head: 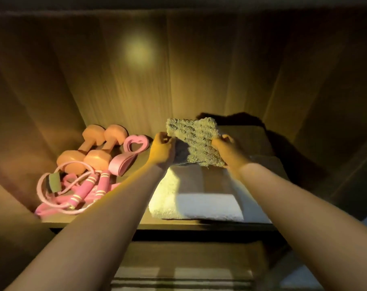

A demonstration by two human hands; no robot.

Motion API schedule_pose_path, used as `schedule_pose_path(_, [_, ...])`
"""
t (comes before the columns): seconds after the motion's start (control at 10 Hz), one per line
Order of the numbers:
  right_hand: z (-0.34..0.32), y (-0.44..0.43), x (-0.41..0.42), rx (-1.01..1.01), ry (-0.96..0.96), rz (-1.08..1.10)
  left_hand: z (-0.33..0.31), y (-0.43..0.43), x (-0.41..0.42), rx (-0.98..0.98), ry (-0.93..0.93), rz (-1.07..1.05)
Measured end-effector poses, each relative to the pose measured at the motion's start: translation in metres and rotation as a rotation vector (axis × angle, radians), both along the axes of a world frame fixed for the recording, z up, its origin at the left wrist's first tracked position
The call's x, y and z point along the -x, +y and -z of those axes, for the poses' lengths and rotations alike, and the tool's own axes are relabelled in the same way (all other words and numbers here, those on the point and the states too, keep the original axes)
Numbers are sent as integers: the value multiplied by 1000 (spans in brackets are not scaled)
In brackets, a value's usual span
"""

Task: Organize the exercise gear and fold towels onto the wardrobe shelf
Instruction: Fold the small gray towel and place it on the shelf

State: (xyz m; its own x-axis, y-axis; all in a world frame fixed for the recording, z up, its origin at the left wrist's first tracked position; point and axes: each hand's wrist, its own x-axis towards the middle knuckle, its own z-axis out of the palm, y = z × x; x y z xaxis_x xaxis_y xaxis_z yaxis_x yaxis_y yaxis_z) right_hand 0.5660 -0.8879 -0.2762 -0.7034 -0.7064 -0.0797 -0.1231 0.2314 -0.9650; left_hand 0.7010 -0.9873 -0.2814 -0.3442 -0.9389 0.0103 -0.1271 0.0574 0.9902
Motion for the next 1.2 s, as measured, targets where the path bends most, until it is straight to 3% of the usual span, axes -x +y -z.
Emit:
schedule_pose_path(0.1, [-2,-28,14,24,15,24,1,-26,22,203,-132,53])
schedule_pose_path(0.2, [0,-51,28,17,129,45,1,-50,37,115,-15,-11])
schedule_pose_path(0.3, [7,-66,39,46,179,83,7,-67,41,218,-42,-94])
schedule_pose_path(0.4, [13,-79,45,53,227,122,18,-79,49,109,101,-76])
schedule_pose_path(0.7, [34,-96,55,6,264,167,28,-87,58,234,-41,-137])
schedule_pose_path(0.8, [39,-95,56,-50,342,177,30,-81,62,170,-3,-83])
schedule_pose_path(0.9, [41,-94,56,-65,381,178,34,-85,60,184,-140,-111])
schedule_pose_path(1.0, [39,-91,50,-147,532,163,32,-84,56,312,-424,-196])
schedule_pose_path(1.1, [34,-87,49,-159,891,123,26,-83,55,633,-505,-217])
schedule_pose_path(1.2, [25,-94,55,-122,1003,-85,19,-85,62,973,-628,14])
